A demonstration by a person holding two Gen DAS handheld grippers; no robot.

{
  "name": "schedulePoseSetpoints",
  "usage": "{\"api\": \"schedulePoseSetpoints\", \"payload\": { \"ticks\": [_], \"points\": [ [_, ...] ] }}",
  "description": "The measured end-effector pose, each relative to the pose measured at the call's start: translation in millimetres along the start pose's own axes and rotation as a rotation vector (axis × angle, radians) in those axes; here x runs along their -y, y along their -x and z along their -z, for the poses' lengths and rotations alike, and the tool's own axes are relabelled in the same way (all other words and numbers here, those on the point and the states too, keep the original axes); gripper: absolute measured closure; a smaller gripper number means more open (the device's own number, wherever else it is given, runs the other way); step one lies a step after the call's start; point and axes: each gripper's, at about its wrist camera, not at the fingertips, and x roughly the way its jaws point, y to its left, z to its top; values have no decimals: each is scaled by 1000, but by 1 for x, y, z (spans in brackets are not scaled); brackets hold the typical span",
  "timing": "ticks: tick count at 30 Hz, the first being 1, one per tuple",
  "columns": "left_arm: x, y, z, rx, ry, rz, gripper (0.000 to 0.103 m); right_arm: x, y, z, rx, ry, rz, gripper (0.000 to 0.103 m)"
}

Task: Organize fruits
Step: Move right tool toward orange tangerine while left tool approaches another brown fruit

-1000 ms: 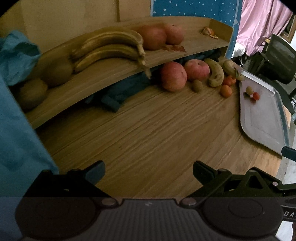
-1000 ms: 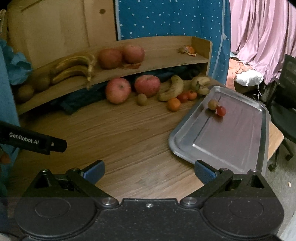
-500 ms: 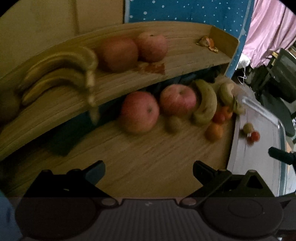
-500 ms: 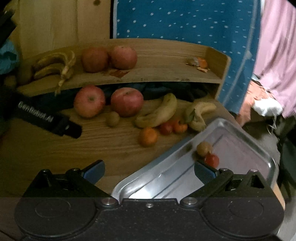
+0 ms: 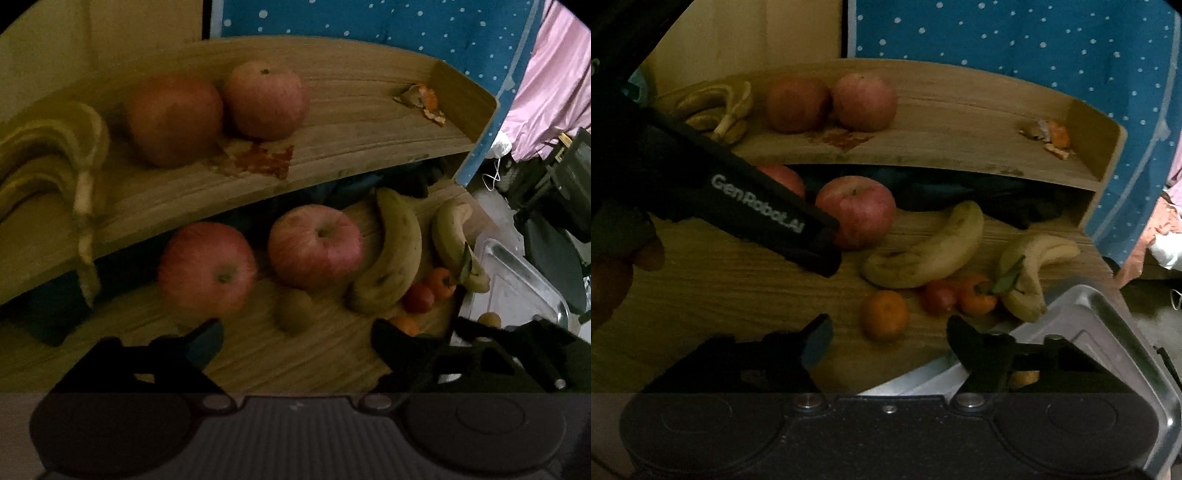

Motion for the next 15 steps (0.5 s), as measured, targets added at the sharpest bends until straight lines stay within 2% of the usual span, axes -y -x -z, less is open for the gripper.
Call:
{"api": "schedulePoseSetpoints", "payload": {
  "ticks": [1,6,11,15],
  "points": [
    [1,-2,0,-2,12,4,19,0,-2,0,-2,1,-4,45],
    [3,-10,-2,-13,36,3,39,3,-13,-3,-8,-2,-25,54],
    [2,-18,-6,-22,68,-12,52,4,-19,-3,-13,-12,-40,58],
    [1,-23,-7,-28,80,-23,57,6,-23,-3,-18,-28,-54,62]
  ]
}}
